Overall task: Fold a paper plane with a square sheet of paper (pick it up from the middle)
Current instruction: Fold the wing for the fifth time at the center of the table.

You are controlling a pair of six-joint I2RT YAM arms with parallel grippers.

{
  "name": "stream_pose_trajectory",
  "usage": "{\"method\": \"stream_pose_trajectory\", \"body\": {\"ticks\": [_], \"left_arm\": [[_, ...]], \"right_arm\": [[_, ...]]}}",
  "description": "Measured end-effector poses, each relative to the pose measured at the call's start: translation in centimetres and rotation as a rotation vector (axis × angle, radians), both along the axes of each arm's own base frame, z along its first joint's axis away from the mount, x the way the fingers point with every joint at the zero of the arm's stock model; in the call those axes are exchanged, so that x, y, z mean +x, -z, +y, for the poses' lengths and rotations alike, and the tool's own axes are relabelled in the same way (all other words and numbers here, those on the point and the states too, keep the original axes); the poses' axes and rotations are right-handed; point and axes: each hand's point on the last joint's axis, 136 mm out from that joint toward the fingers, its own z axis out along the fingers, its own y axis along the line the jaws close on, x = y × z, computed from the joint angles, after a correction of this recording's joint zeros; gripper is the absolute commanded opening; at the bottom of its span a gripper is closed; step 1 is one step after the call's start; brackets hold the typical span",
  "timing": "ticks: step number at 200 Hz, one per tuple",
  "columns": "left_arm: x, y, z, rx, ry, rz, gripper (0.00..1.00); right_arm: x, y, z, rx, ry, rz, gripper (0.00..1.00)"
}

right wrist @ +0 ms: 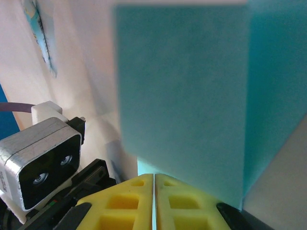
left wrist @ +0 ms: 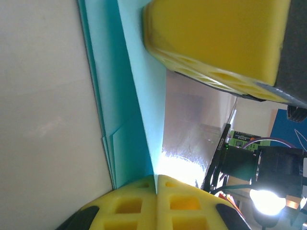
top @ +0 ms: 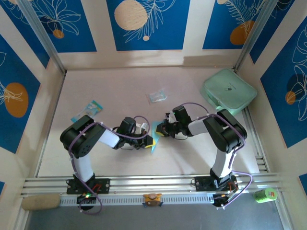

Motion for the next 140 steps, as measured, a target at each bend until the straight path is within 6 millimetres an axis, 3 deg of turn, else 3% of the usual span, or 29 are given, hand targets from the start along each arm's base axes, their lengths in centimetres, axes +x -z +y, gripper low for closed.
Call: {"method": "stream_pose_trajectory", "body": {"ticks": [65, 107, 140], "left_arm": [[0.0, -0.4, 0.1, 0.008, 0.000, -0.018, 0.17], [-0.2, -0.5, 0.5, 0.036, 0.005, -0.028, 0.15], [-0.6, -0.1, 1.0, 0.066, 0.011, -0.024, 0.06]], "right_arm": [[0.1, 0.3, 0.1, -0.028, -0.008, 0.039, 0.08], [0.0, 0.3, 0.2, -0.035, -0.011, 0.039, 0.08], [0.0, 0.3, 0.2, -0.042, -0.012, 0.042, 0.08]]}}
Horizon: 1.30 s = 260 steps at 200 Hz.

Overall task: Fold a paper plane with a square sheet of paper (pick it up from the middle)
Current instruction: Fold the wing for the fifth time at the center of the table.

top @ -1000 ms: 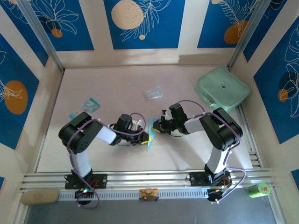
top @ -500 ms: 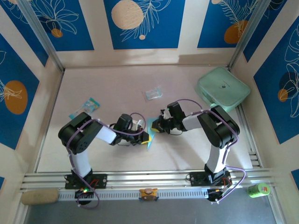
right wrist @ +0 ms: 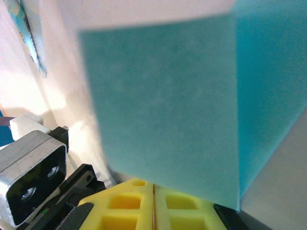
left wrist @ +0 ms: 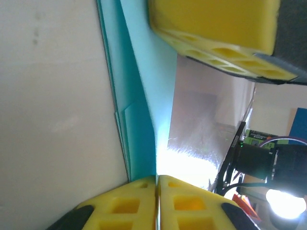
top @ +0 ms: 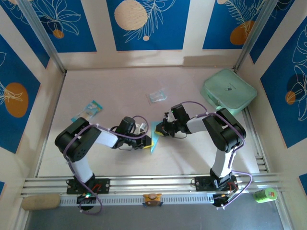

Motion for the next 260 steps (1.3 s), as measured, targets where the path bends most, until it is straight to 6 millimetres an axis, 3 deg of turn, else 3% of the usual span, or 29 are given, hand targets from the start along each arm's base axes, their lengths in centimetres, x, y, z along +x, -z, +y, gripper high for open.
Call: {"method": "stream_pose_trajectory", "body": {"ticks": [90, 127, 166, 226, 260], "left_arm": [[-0.3, 0.1, 0.0, 0.013, 0.031, -0.007, 0.06], [-0.7, 0.1, 0.0, 0.026, 0.057, -0.010, 0.00], [-0.9, 0.2, 0.0, 0.045, 0.082, -0.012, 0.07], [-1.9, 0.2, 0.4, 0.072, 0.113, 0.003, 0.09], [-2.4, 0.3, 0.5, 0.080, 0.128, 0.009, 0.02]], "right_arm": [[-0.1, 0.1, 0.3, -0.014, -0.005, 0.001, 0.08], [-0.1, 0.2, 0.4, -0.020, -0.006, -0.001, 0.07], [-0.2, 0.2, 0.6, -0.028, -0.008, 0.002, 0.07], [-0.2, 0.3, 0.5, -0.030, -0.007, 0.001, 0.07], [-0.2, 0.3, 0.5, -0.031, -0.007, 0.002, 0.07]]}}
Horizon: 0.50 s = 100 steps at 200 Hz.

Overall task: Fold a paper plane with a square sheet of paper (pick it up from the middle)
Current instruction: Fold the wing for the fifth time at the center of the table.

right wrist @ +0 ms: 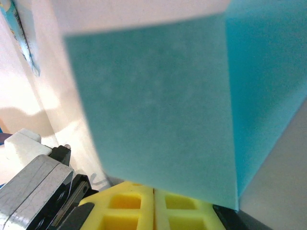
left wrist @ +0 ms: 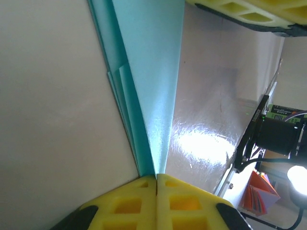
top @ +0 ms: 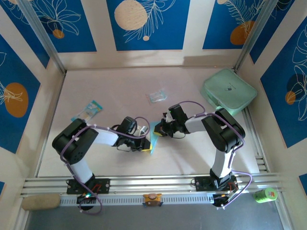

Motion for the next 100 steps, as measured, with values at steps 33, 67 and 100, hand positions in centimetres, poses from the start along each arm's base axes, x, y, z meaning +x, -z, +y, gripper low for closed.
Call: {"method": "stream_pose_trajectory", "body": {"ticks": [33, 67, 100], "left_arm": [[-0.25, -0.02, -0.11, -0.002, 0.008, 0.002, 0.03], [-0.38, -0.03, -0.18, -0.003, 0.012, 0.002, 0.06], [-0.41, -0.04, -0.16, -0.003, 0.015, 0.000, 0.09]], "right_arm": [[-0.06, 0.02, 0.12, -0.004, -0.002, -0.002, 0.07], [-0.09, 0.04, 0.15, -0.008, -0.002, -0.001, 0.07], [-0.09, 0.07, 0.18, -0.012, -0.002, -0.001, 0.07]]}}
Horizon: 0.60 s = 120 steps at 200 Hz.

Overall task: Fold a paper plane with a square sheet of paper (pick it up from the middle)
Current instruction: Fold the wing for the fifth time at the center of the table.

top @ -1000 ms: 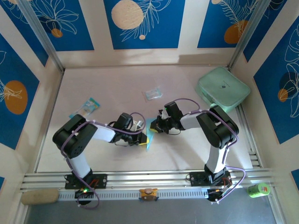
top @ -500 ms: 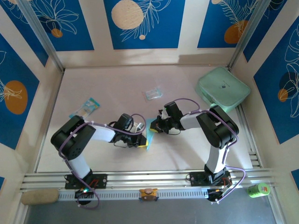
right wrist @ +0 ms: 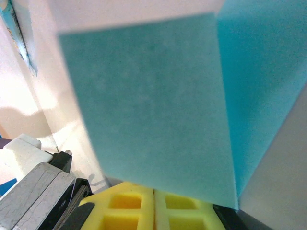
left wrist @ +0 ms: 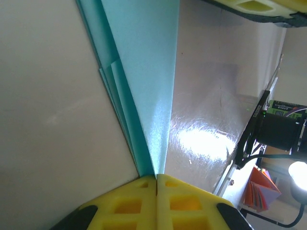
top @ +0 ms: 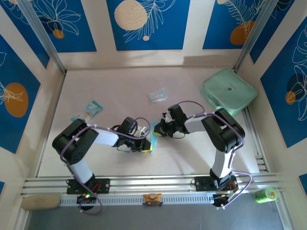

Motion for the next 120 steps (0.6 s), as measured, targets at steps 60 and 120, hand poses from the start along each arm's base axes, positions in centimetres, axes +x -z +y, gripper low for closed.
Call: {"method": "stream_pose_trajectory", "body": {"ticks": [60, 120], "left_arm": [[-0.9, 0.1, -0.1, 0.015, 0.036, 0.007, 0.00], [-1.3, 0.2, -0.1, 0.024, 0.054, -0.005, 0.03]], "right_arm": [[0.0, 0.0, 0.0, -0.008, 0.002, 0.005, 0.07], [0.0, 0.0, 0.0, -0.013, 0.002, 0.007, 0.07]]}}
